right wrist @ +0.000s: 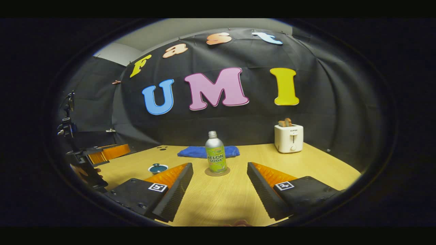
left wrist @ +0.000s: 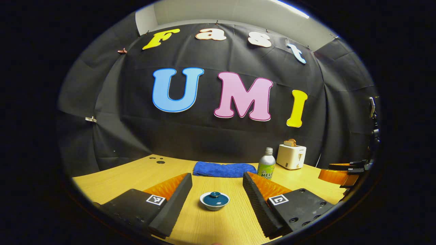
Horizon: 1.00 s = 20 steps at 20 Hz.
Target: Open the teacup lid with one hand, grasp the water bottle and pour water into the teacup with the other hand; after pouring, place the water bottle on the coaster and then close the teacup lid.
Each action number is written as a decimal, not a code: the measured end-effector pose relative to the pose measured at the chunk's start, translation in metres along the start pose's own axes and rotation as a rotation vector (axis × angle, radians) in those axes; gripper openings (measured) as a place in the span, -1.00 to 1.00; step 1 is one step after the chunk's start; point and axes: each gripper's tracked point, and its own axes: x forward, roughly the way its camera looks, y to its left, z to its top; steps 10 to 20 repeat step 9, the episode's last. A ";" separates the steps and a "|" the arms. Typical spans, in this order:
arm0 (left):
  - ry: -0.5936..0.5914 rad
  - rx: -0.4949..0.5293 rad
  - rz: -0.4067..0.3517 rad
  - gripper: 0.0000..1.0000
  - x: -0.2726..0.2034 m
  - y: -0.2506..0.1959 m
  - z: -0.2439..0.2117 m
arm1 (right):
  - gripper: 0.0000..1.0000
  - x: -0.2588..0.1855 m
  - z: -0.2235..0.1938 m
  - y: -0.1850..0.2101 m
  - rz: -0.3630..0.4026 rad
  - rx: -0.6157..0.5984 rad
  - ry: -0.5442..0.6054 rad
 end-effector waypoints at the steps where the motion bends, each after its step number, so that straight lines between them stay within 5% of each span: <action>1: -0.007 -0.006 0.001 0.91 -0.009 0.000 0.001 | 0.96 -0.005 0.001 0.001 -0.013 -0.010 -0.020; 9: -0.024 0.018 0.009 0.83 -0.075 -0.005 0.004 | 0.96 -0.051 0.023 -0.003 -0.034 -0.056 -0.104; 20: -0.024 0.018 0.009 0.83 -0.075 -0.005 0.004 | 0.96 -0.051 0.023 -0.003 -0.034 -0.056 -0.104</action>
